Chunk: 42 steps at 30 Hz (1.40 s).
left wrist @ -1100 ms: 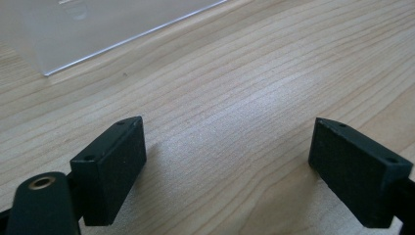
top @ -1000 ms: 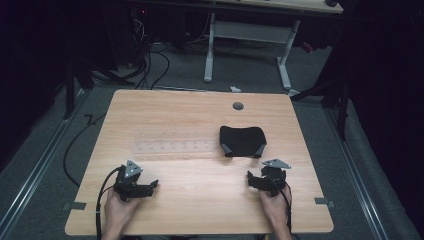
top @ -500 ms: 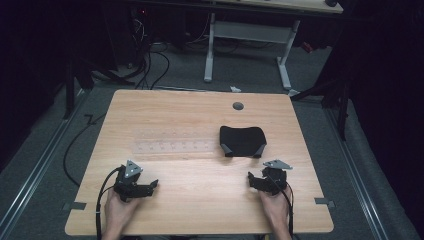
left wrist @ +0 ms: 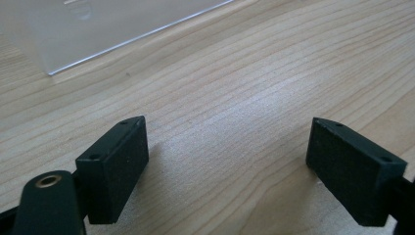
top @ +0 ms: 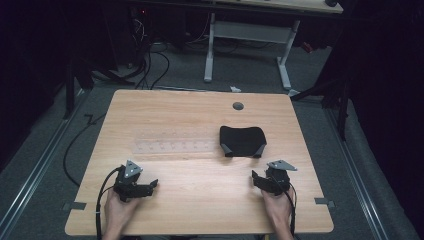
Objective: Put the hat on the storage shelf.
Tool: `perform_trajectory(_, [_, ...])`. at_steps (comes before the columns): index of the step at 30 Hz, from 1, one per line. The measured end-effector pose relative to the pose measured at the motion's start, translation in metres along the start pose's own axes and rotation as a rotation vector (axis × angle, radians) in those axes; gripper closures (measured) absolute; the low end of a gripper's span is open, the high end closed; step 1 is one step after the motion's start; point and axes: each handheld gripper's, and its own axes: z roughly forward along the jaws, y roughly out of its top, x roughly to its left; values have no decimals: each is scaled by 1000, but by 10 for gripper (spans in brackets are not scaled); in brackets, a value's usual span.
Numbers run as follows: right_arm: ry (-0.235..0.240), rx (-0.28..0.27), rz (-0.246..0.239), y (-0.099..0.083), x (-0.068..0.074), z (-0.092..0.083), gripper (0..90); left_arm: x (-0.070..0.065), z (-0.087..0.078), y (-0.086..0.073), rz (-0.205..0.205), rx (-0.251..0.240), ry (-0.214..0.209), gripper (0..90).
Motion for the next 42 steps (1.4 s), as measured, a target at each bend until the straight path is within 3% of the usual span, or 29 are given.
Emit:
perform_trajectory(9, [27, -27, 30, 2, -6, -10, 342, 0, 0, 0, -2, -3, 1, 164])
perform_trajectory(23, [25, -69, 43, 19, -13, -17, 360, 0, 0, 0, -3, -4, 2, 164])
perform_trajectory(42, [14, -100, 56, 44, -21, -10, 330, 0, 0, 0, -4, -5, 3, 167])
